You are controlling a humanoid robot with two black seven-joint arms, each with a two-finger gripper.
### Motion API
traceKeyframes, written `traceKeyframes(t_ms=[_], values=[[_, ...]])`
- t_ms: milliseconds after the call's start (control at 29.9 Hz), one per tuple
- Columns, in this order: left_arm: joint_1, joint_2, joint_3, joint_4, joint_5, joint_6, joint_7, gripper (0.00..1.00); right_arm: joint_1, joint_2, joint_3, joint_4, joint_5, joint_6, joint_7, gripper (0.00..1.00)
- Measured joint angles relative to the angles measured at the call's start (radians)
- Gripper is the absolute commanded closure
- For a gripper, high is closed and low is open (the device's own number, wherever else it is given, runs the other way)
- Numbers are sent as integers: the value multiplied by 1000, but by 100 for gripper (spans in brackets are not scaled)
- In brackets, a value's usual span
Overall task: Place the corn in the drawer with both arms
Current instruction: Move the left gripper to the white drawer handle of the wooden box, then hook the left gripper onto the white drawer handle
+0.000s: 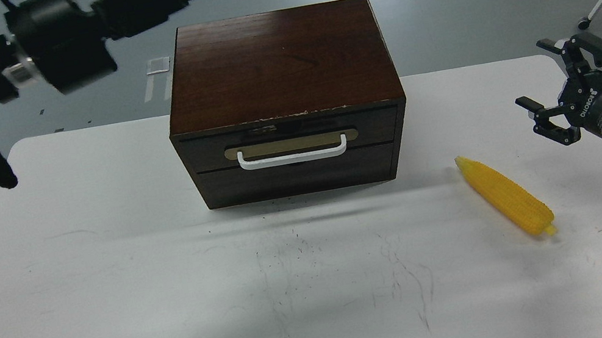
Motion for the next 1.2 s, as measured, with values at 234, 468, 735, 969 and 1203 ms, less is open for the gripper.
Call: traceKeyframes(t_ms=[234,468,735,969,1203], values=[[-206,-146,329,58,264,0,0,1,1,-8,0,-1,0,0,0,0],[-271,-239,498,127,390,0,0,1,1,-9,1,-2,0,0,0,0],[-273,-293,572,227,492,0,0,1,1,-9,1,-3,0,0,0,0],[-263,-297,618,254,518,0,0,1,0,-9,1,-4,-1,0,0,0],[-258,-293,634,255,523,0,0,1,-2,-9,1,-4,-1,0,0,0]])
